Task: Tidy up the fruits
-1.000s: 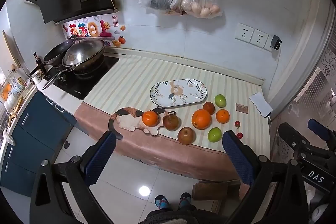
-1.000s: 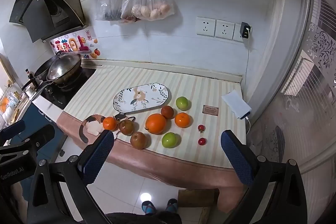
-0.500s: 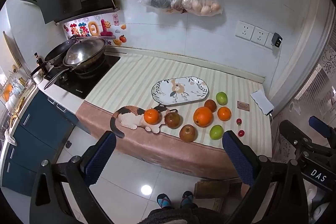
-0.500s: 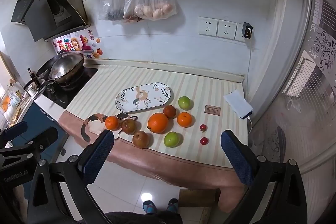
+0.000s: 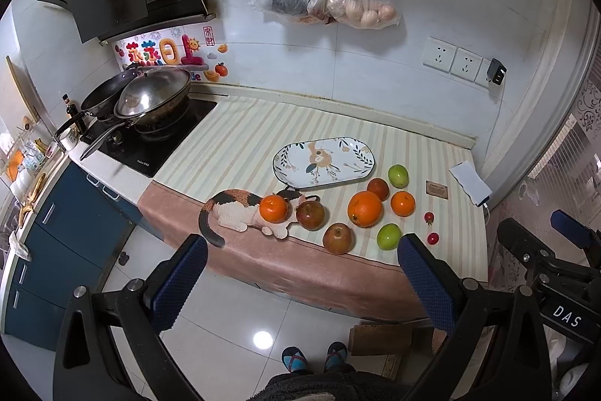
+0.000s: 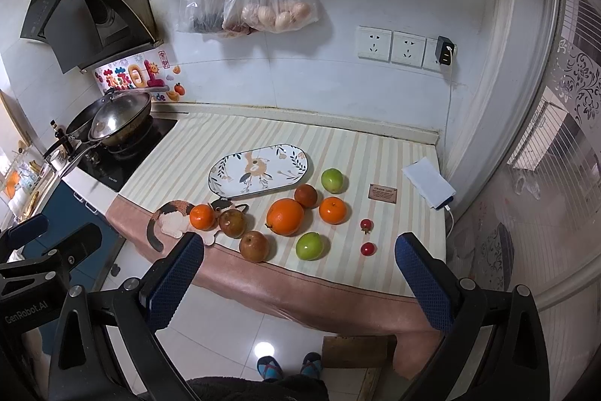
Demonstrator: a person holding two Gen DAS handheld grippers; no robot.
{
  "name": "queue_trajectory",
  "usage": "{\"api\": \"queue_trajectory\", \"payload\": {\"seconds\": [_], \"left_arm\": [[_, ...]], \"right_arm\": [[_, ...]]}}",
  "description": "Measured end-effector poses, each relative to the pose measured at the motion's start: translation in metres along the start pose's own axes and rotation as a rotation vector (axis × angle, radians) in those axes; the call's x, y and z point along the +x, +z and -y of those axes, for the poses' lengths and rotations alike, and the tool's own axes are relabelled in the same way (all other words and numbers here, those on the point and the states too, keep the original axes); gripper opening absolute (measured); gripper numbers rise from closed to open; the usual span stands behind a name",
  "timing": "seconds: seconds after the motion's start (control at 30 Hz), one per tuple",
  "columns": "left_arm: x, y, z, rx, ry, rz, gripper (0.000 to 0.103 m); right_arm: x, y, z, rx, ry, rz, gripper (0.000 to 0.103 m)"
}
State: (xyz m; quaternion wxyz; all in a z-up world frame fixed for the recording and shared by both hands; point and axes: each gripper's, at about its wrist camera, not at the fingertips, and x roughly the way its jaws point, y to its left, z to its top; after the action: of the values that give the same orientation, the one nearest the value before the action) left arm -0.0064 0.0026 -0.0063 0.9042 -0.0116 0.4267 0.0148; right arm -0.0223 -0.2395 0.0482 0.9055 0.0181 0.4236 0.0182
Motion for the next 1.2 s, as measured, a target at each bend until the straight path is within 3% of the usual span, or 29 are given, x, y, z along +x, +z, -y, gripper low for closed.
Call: {"api": "queue_trajectory", "payload": {"seconds": [1.2], "left_arm": [[0.004, 0.0002, -0.0013, 0.0, 0.0, -0.004, 0.103]], "right_arm": [[0.0028, 0.0026, -0.0059, 0.003, 0.006, -0.005, 0.103]]}}
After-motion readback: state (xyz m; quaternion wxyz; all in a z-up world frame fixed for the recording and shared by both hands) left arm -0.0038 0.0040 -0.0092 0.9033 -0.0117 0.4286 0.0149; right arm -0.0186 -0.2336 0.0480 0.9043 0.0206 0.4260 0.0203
